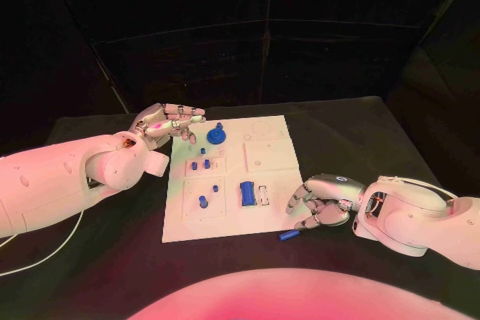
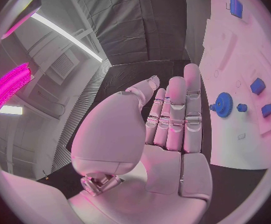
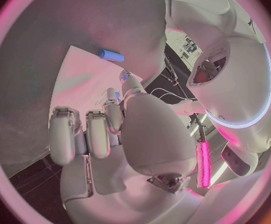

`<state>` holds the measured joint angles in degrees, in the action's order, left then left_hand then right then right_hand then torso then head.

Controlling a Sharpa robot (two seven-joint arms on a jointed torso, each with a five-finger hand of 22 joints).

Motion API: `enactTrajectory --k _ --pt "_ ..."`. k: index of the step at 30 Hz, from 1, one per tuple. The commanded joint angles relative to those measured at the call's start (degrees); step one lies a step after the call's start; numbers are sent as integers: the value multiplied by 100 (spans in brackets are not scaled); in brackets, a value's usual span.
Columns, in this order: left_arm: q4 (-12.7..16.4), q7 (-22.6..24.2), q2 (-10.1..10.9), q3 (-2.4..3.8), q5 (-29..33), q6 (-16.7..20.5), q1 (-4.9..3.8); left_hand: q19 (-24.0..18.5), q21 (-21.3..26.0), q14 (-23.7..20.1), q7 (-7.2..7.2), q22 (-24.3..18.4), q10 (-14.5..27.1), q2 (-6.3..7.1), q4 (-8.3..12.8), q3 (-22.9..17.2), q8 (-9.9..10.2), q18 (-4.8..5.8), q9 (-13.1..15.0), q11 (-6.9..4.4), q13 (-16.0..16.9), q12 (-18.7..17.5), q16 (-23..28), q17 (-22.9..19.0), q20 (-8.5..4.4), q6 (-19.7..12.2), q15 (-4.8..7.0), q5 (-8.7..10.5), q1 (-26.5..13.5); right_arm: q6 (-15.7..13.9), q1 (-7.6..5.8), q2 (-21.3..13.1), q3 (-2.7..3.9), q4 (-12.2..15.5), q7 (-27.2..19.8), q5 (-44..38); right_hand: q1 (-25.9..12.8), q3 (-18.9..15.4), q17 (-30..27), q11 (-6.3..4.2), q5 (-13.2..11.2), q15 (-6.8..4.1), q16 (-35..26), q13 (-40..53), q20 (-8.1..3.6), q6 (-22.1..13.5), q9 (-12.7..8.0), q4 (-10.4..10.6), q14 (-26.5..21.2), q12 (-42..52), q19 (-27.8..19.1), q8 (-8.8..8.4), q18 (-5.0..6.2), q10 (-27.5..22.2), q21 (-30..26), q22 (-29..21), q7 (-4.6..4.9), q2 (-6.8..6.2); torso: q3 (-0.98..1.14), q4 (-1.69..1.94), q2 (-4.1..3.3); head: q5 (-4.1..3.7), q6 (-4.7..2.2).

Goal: Assemble the parts on the task board

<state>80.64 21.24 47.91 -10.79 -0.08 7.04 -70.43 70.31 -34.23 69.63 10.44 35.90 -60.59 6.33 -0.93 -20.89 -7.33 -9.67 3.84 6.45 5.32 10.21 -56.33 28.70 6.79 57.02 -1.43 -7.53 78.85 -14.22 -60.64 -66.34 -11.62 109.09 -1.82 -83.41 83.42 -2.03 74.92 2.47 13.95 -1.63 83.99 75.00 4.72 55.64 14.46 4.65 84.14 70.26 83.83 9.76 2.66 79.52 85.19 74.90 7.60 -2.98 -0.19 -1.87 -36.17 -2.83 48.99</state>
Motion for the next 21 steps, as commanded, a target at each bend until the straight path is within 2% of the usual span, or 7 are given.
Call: enactTrajectory --k 1,5,8,13,21 --pt "-2 34 -6 2 14 -70 -2 -45 27 -53 -20 -9 17 -48 -8 31 -33 -80 4 3 -7 39 1 -9 12 -35 7 -6 -14 140 -5 22 -2 12 8 -424 70 0 535 5 30 11 -30 -6 22 69 -13 -49 376 -21 69 -20 -59 -3 -27 763 -13 -3 3 -6 -2 16 24" --pt "-6 35 -6 -4 14 -72 7 -45 27 -53 -20 -9 17 -48 -8 31 -33 -80 4 3 -7 39 1 -9 12 -35 7 -6 -14 156 -4 70 -4 3 49 -696 83 -2 535 -5 -105 2 -32 -5 13 151 -42 -86 376 -16 72 -59 -61 5 -25 769 -24 12 5 -7 -1 10 56" --pt "-6 34 -4 -7 14 -72 16 -45 27 -53 -20 -9 17 -48 -8 31 -33 -80 4 3 -7 39 1 -9 12 -35 7 -6 -14 171 -2 119 -5 -31 93 -891 92 1 538 -10 -121 -1 -30 -2 10 177 -49 -98 377 -10 74 -68 -61 9 -24 770 -31 23 7 -1 -3 13 101" --pt "-7 35 1 -10 14 -74 32 -45 27 -53 -20 -9 17 -48 -8 31 -33 -80 4 3 -7 39 1 -9 12 -35 7 -6 -14 168 1 253 -8 -116 161 -1175 106 2 535 -17 -148 -7 -33 2 5 209 -60 -120 377 -3 75 -84 -61 15 -24 771 -38 34 9 -6 1 7 101" --pt "-11 34 6 -12 14 -78 56 -45 27 -53 -20 -9 17 -48 -8 31 -33 -80 4 3 -7 39 1 -9 12 -35 7 -6 -14 174 6 427 -13 -206 226 -1484 142 36 533 -24 -96 -15 -35 5 -3 260 -85 -156 377 1 77 -120 -62 18 -23 774 -44 75 6 11 -2 8 101"
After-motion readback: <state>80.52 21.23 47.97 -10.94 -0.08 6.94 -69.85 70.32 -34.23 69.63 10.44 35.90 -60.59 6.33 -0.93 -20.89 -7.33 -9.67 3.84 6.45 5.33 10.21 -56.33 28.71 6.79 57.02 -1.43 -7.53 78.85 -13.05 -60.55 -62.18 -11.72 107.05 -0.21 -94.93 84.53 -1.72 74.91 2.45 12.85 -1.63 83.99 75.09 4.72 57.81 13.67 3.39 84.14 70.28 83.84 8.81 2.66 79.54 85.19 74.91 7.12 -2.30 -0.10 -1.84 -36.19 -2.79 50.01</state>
